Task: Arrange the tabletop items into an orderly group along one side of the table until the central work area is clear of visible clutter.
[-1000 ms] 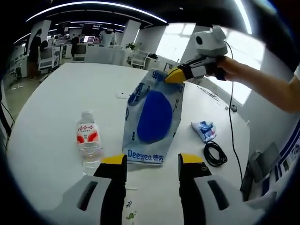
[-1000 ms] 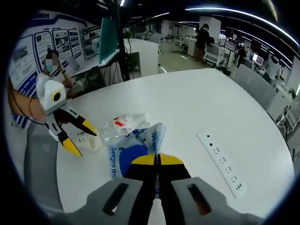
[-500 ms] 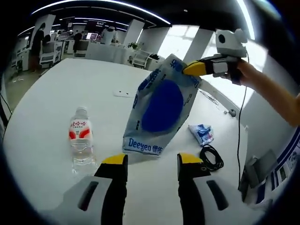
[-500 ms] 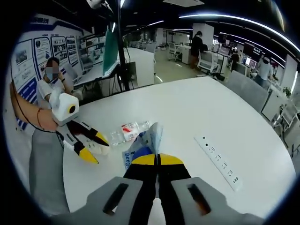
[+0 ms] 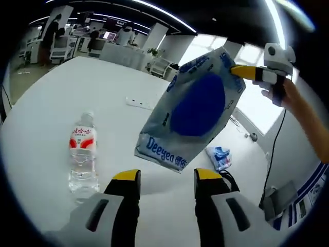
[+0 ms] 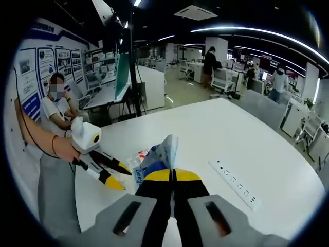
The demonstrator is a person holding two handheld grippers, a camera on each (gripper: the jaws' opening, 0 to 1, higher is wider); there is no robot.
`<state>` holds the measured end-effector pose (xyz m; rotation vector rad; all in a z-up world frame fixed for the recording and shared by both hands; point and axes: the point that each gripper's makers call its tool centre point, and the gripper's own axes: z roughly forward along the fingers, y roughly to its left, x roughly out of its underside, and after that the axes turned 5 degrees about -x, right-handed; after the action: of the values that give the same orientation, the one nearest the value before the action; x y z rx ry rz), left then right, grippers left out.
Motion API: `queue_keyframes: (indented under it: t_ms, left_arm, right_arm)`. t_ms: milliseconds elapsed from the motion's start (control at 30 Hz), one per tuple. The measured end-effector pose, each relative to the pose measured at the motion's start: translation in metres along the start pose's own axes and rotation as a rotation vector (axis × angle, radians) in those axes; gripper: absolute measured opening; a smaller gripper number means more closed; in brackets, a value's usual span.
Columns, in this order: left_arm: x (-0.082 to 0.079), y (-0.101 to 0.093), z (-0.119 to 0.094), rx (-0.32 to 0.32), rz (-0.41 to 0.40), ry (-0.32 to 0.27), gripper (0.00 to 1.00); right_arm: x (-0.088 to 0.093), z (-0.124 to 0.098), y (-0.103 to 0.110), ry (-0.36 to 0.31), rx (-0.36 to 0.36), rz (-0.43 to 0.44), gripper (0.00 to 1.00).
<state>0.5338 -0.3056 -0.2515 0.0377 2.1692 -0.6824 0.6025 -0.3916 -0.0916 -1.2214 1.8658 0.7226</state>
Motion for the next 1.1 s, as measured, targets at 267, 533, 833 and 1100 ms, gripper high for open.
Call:
queue_keyframes:
  t_ms: [267, 533, 833, 1100]
  left_arm:
    - [-0.015, -0.013, -0.002, 0.041, -0.033, -0.068, 0.35]
    - [-0.022, -0.016, -0.002, 0.044, -0.013, -0.099, 0.13]
    - [-0.030, -0.016, -0.014, 0.044, 0.014, -0.115, 0.02]
    - [-0.035, -0.016, -0.020, 0.045, 0.026, -0.111, 0.00]
  right_arm:
    - [-0.011, -0.017, 0.006, -0.086, 0.013, 0.060, 0.00]
    - [-0.009, -0.027, 0.012, -0.128, 0.033, 0.109, 0.00]
    - [0.010, -0.036, 0.006, -0.175, 0.101, 0.218, 0.00]
    - [0.029, -0.045, 0.007, -0.222, 0.162, 0.329, 0.00]
